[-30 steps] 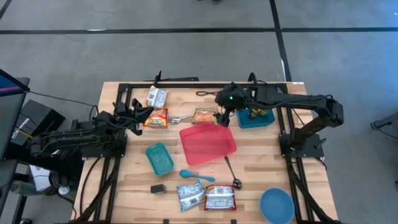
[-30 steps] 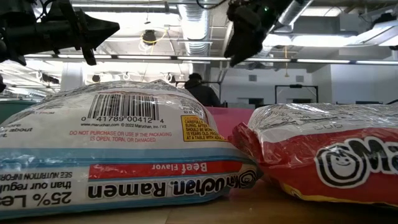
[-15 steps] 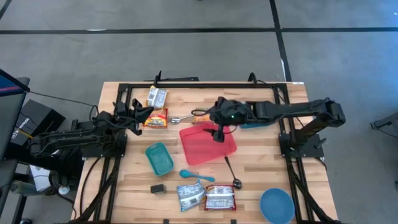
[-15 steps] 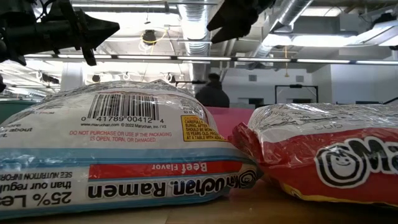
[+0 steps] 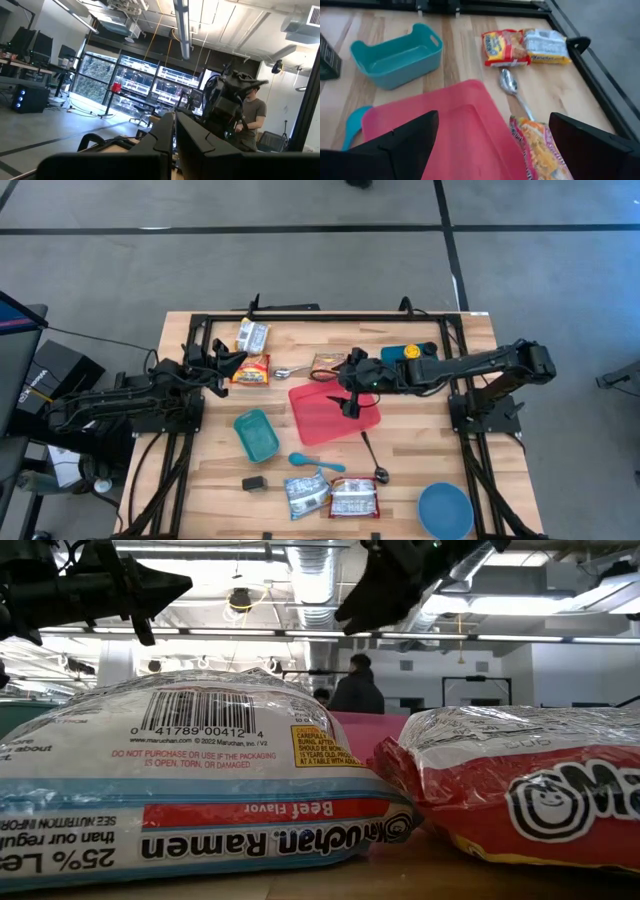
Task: Pick & Place Food Item
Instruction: Put the green seasoning can into the blue bin
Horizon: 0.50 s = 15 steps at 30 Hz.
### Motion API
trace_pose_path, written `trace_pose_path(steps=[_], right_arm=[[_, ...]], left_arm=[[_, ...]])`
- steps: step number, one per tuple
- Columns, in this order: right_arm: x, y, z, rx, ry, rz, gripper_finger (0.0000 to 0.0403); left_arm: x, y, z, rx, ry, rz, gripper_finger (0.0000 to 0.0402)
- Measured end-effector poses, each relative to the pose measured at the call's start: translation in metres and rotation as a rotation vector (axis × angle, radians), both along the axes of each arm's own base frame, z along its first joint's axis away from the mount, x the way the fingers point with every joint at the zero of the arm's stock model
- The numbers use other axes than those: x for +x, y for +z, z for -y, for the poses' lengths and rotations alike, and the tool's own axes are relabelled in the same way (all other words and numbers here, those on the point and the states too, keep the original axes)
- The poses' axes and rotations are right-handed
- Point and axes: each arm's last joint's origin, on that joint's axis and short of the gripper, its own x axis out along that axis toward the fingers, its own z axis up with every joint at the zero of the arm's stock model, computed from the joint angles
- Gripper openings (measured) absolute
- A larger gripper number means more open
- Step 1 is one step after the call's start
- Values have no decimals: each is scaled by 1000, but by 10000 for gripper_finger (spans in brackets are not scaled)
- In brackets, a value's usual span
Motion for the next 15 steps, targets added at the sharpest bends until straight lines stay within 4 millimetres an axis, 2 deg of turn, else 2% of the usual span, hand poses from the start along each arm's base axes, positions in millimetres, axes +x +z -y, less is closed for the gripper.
trace_pose_path(steps=[6, 12, 15], right_arm=[[-2, -9, -2, 4, -4, 6, 360], [-5, -21, 0, -11, -28, 8, 307], [-5, -21, 1, -30, -53, 13, 280]], left_arm=[[1, 0, 2, 27, -70, -9, 12], [1, 0, 4, 45, -117, -15, 12], [1, 0, 4, 55, -142, -19, 12]])
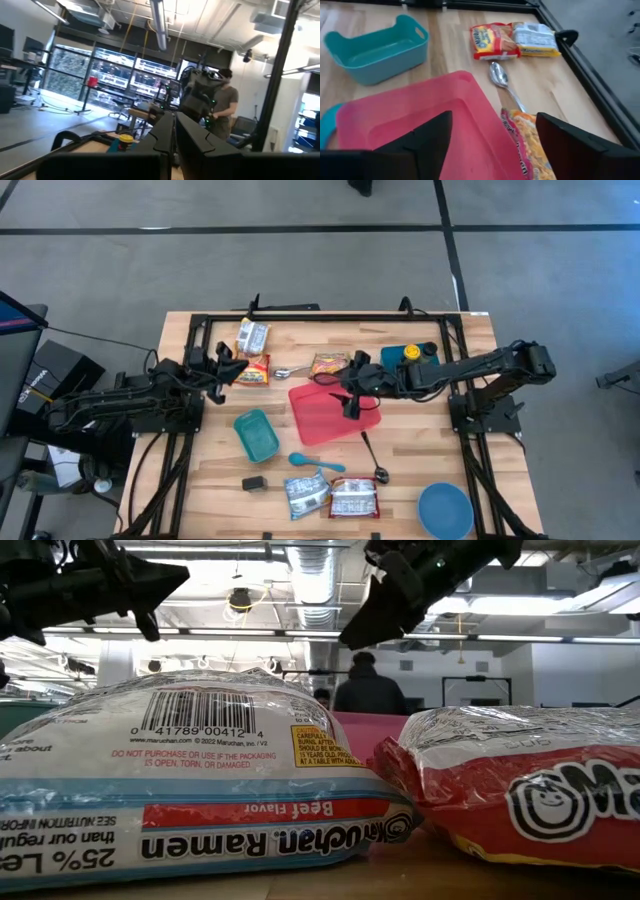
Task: Pick & Place Food Item
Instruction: Put the green seasoning can into the blue bin
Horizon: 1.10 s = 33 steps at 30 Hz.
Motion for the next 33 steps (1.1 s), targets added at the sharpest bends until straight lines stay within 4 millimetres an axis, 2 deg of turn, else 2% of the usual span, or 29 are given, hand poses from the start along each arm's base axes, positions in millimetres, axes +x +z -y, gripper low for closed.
trace_pose_path(steps=[6, 11, 15, 20, 25, 33], right_arm=[[1, 2, 2, -36, -3, 16, 218], [2, 2, 9, -38, -24, 22, 135], [2, 3, 14, -39, -41, 32, 70], [3, 5, 17, -39, -52, 48, 15], [3, 5, 18, -38, -53, 48, 7], [2, 4, 18, -36, -53, 43, 8]], left_arm=[[2, 6, 4, 18, -69, -1, 12], [8, 14, 10, 15, -126, -39, 12], [16, 17, 14, 18, -163, -81, 12], [31, 18, 18, -3, -213, -167, 12], [41, 23, 26, 11, -317, -203, 12], [37, 30, 42, 12, -459, -166, 12]])
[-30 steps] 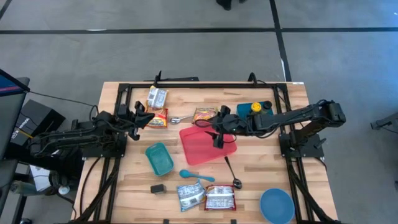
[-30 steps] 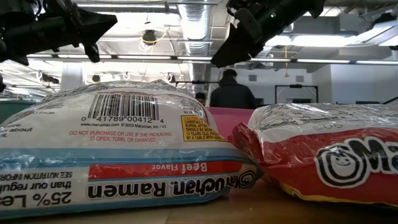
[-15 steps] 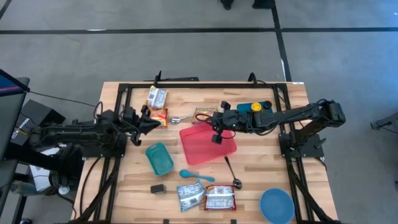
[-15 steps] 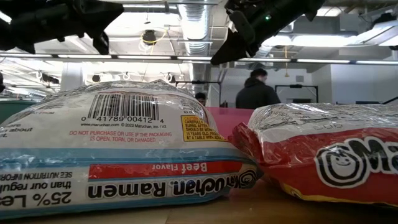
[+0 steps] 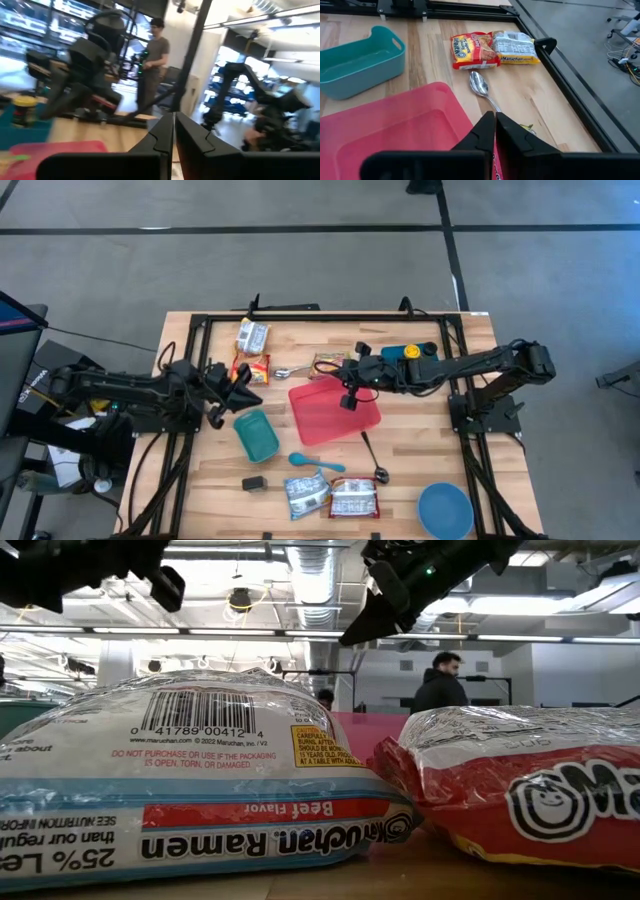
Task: Pick & Place Food Item
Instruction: Put the green seasoning can into the blue bin
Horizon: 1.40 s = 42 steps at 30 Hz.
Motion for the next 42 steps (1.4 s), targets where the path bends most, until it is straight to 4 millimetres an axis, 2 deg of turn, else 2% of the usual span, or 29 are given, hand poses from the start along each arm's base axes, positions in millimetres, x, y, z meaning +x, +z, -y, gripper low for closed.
trace_pose_path(steps=[8, 23, 28, 33, 42], right_arm=[[0, 0, 0, 1, 1, 0, 1], [0, 0, -2, 7, 3, 2, 0], [0, 0, -3, 8, 8, 3, 0], [0, 0, -3, 8, 7, 3, 0], [0, 0, -3, 7, 7, 1, 0]], left_arm=[[-4, 1, 25, -30, -166, -6, 12], [-16, -1, 63, -45, -210, -23, 12], [-20, -7, 72, -38, -180, -86, 12], [-21, -13, 75, -11, -59, -176, 9], [-14, -5, 88, 73, -38, -295, 1]])
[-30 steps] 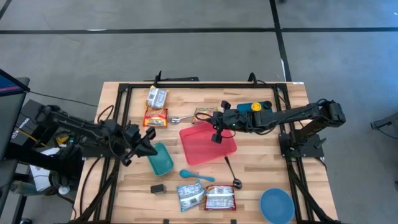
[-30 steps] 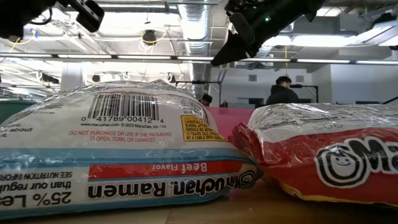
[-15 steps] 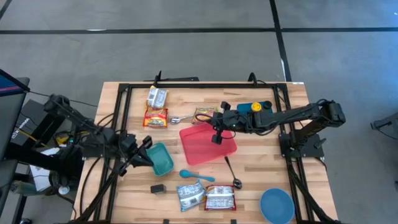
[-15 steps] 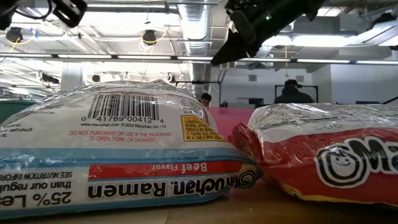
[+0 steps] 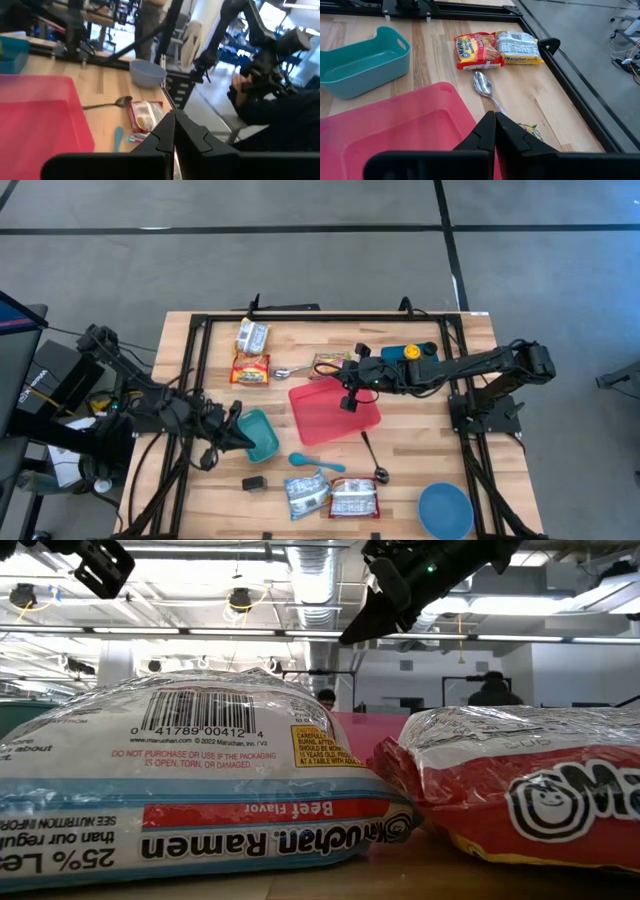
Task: Pick & Place Food Item
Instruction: Put the green seasoning can into the blue bin
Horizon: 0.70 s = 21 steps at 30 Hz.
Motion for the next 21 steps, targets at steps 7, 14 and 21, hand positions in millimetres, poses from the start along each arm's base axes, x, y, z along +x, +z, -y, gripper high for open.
trace_pose_path(steps=[7, 14, 21], right_arm=[[0, 0, 0, 0, 0, -4, 0], [0, 0, 0, 0, 0, -6, 0], [-1, -2, 0, 0, 0, -22, 0]], left_arm=[[15, 7, 18, 61, -15, -164, 0], [31, 17, 33, 94, 4, -330, 0], [39, 23, 41, 61, 29, -487, 0]])
